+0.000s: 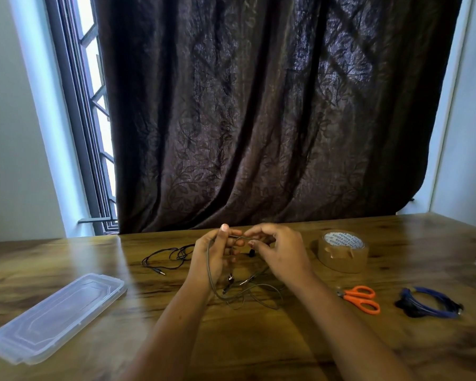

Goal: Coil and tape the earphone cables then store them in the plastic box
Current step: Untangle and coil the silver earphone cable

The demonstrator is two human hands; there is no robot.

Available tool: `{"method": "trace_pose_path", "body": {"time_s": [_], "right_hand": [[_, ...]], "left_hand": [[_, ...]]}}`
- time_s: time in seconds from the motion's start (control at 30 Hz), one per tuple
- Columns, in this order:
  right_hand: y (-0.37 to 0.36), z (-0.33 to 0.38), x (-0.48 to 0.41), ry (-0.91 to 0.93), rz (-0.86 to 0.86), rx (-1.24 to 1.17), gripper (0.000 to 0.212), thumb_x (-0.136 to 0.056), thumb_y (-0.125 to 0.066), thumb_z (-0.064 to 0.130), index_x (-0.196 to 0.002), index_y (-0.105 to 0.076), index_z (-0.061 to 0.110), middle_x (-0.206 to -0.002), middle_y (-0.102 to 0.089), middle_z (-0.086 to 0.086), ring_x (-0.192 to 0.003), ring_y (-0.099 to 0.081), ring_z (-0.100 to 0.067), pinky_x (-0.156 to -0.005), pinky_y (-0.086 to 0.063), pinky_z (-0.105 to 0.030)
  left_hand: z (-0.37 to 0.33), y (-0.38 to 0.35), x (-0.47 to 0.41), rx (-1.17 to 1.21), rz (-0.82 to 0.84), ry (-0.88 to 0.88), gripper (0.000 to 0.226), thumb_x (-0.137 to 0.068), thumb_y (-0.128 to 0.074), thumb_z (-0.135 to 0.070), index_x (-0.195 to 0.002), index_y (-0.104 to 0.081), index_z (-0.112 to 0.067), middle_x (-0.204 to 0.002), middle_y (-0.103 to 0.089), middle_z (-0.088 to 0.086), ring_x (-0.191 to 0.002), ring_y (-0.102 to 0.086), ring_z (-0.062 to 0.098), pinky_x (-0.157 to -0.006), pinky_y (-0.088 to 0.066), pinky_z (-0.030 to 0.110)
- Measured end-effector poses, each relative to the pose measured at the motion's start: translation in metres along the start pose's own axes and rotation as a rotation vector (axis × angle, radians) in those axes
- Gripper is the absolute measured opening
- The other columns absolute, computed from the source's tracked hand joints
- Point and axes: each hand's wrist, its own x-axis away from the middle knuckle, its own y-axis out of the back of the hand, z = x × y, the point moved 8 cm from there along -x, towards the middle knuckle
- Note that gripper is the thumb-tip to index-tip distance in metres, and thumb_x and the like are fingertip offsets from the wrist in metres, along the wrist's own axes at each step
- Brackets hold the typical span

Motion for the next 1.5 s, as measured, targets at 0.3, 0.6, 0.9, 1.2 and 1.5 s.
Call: {"method": "trace_pose_path", "body": {"time_s": [0.3, 0.6, 0.9, 1.2, 1.5], "right_hand": [[0.001, 0.008, 0.001, 0.093, -0.015, -0.003, 0.03, -0.075, -0.074, 0.007, -0.071, -0.061, 0.034, -0.081, -0.062, 0.013, -0.081, -0.057, -0.002, -0.068, -0.048, -0.022], [0.003, 0.014, 0.002, 0.106, -0.019, -0.166, 0.024, -0.07, -0.082, 0.019, -0.066, -0.058, 0.019, -0.067, -0.052, 0.01, -0.066, -0.051, -0.003, -0.061, -0.044, -0.019], [0.003, -0.017, 0.003, -0.198, -0.067, -0.398, 0.022, -0.085, -0.069, 0.03, -0.076, -0.058, 0.013, -0.067, -0.058, 0.0, -0.062, -0.051, -0.013, -0.057, -0.044, -0.03], [0.006, -0.027, 0.005, -0.422, -0.111, -0.638, 0.033, -0.095, -0.049, 0.039, -0.081, -0.057, 0.011, -0.061, -0.063, 0.001, -0.05, -0.053, -0.005, -0.046, -0.042, -0.017], [-0.005, -0.023, 0.006, -0.468, 0.052, -0.784, 0.033, -0.098, -0.045, 0.04, -0.101, -0.066, 0.015, -0.089, -0.074, -0.001, -0.063, -0.061, -0.008, -0.058, -0.044, -0.023]], "left_hand": [[-0.004, -0.006, 0.005, -0.021, 0.026, -0.02, 0.036, -0.098, -0.043, -0.029, -0.095, -0.068, -0.003, -0.066, -0.065, 0.002, -0.057, -0.06, 0.007, -0.052, -0.05, 0.016], [0.0, 0.003, 0.004, 0.125, -0.073, 0.001, 0.039, -0.098, -0.041, -0.034, -0.091, -0.066, -0.005, -0.073, -0.069, 0.006, -0.064, -0.068, 0.013, -0.053, -0.053, 0.022], [0.009, 0.024, 0.0, 0.424, -0.232, 0.119, 0.035, -0.101, -0.035, -0.035, -0.088, -0.055, -0.01, -0.052, -0.044, -0.005, -0.042, -0.041, 0.004, -0.041, -0.038, 0.017], [-0.007, 0.0, 0.0, -0.263, 0.12, -0.032, 0.01, -0.085, -0.068, -0.016, -0.082, -0.065, -0.007, -0.05, -0.044, -0.006, -0.041, -0.038, 0.001, -0.041, -0.033, 0.013], [-0.017, -0.007, 0.007, -0.436, 0.183, -0.113, 0.014, -0.09, -0.061, -0.01, -0.077, -0.067, -0.012, -0.041, -0.052, -0.019, -0.042, -0.049, -0.008, -0.046, -0.035, 0.005]]}}
